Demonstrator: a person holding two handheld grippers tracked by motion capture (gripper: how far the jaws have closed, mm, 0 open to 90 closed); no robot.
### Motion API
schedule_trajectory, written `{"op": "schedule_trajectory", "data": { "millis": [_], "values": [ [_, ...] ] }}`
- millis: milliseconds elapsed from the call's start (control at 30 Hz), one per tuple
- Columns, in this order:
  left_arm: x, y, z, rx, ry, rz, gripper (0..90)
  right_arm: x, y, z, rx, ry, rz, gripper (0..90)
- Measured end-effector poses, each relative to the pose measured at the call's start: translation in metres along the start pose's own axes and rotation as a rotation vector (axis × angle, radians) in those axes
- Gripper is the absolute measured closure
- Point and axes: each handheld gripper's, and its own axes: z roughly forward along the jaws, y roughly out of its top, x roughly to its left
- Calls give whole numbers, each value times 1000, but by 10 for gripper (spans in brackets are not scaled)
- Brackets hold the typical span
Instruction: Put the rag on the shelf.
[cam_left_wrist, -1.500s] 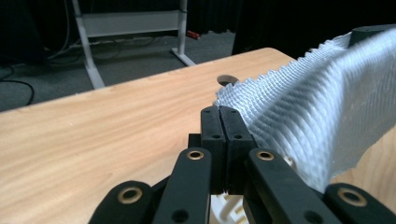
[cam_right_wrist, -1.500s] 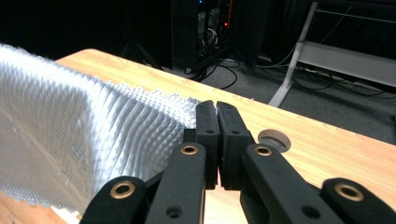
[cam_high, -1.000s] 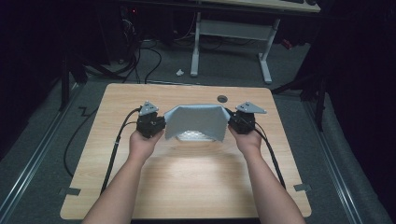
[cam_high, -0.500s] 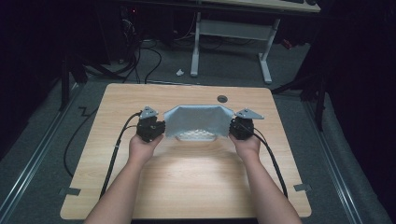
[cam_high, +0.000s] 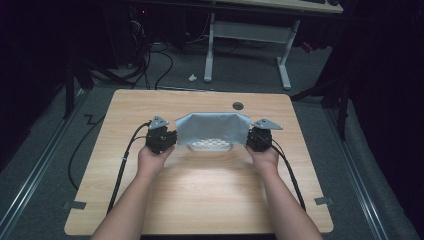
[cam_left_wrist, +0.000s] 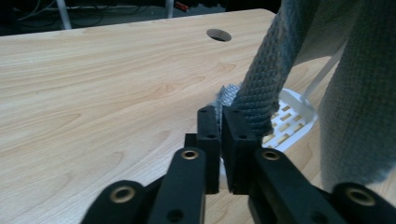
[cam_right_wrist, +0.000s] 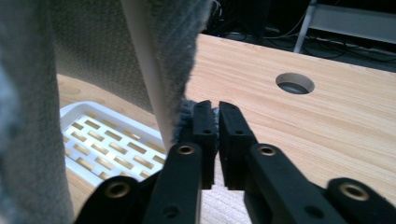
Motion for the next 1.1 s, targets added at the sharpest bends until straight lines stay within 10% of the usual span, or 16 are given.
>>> {"op": "schedule_trajectory", "data": {
  "millis": [533, 1100],
  "values": [
    [26, 5, -36, -85, 67, -58, 641, -18, 11, -22, -33, -54, 10, 809],
    [24, 1, -52, -76, 148, 2, 588, -21, 12, -39, -25, -84, -27, 752]
  ]
}}
